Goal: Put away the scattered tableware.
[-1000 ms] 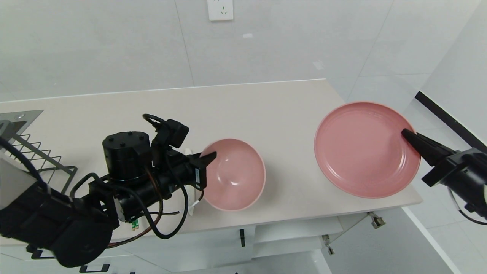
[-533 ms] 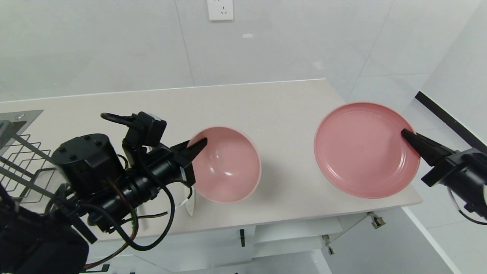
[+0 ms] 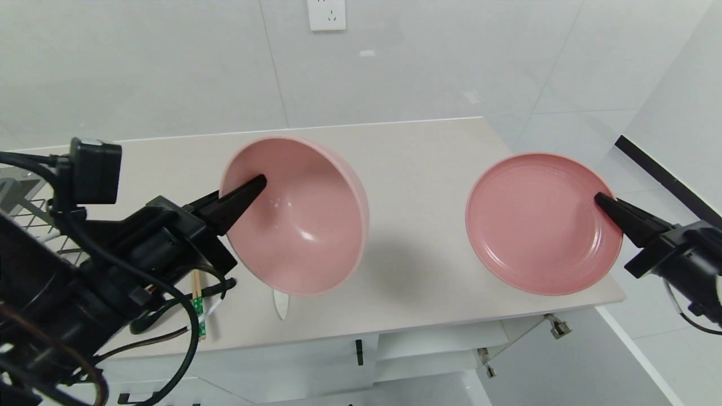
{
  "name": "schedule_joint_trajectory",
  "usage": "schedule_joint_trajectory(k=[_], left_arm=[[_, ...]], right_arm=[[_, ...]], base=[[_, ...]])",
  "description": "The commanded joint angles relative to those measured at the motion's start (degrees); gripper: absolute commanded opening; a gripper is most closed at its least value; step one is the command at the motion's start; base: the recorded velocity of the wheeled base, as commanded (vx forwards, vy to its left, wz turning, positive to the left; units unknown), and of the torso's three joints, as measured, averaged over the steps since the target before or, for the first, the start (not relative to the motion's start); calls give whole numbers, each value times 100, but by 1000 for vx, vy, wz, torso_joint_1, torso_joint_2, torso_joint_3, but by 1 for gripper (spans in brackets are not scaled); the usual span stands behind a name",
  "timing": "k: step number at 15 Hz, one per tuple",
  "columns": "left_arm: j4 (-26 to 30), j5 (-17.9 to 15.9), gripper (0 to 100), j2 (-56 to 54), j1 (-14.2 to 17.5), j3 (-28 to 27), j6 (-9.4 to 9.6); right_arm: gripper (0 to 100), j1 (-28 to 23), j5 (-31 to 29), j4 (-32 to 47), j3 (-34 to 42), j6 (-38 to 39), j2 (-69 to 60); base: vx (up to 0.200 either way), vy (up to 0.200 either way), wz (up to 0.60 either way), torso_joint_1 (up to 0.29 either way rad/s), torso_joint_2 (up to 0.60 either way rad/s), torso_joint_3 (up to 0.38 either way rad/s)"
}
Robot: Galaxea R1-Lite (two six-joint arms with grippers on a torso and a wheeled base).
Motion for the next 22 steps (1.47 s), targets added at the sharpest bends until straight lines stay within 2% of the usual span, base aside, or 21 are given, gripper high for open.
schedule_joint_trajectory(k=[1, 3, 4, 5, 6, 7, 8, 10, 11, 13, 16, 18, 22], left_arm=[[-6, 7, 0, -383, -91, 269, -61], [29, -28, 0, -366, -38, 278, -78], [46, -46, 0, -339, -38, 331, -149], [38, -63, 0, -304, -82, 383, -298], [20, -116, 0, -260, -161, 471, -746], [20, -142, 0, -234, -152, 489, -984], [11, -160, 0, -234, -135, 498, -1072], [11, -178, 0, -260, -152, 612, -1063], [-6, -169, 0, -260, -152, 691, -1001], [-6, -169, 0, -278, -135, 761, -992], [-59, -169, 0, -304, -196, 752, -1080], [-217, -169, 0, -462, -390, 744, -1379], [-165, -160, 0, -542, -433, 849, -1406]], right_arm=[[0, 1, -3, -4, 5, -1, 0], [0, 1, -3, -4, 23, -1, 0], [0, 1, -3, -4, 41, -10, 0], [0, 1, -3, -4, 41, -10, 0], [0, 1, -3, -4, 41, -10, 0], [0, 1, 6, -4, 32, -10, 0], [0, 1, 6, -4, 32, -10, -9], [0, 1, 6, -4, 23, -10, -18], [0, 1, 6, -4, 23, -10, -18], [0, 1, 6, -4, 23, -10, -18], [0, 1, 6, -4, 14, -10, -35], [0, 1, 6, -4, 5, -10, -35], [0, 19, 6, -13, -21, -10, -27]], base=[[0, 0, 0, 0, 0, 0], [0, 0, 0, 0, 0, 0], [0, 0, 0, 0, 0, 0], [0, 0, 0, 0, 0, 0], [0, 0, 0, 0, 0, 0], [-200, 0, 0, -2, 2, 2], [-200, 0, 0, 7, 2, 2], [-200, 0, 0, 10, 2, 0], [0, 0, 0, 0, 0, 0], [0, 0, 0, 0, 0, 0], [-67, 0, 0, 6, 1, 1], [-200, 0, 0, 19, 5, 5], [-150, 0, 0, -4, 1, 4]])
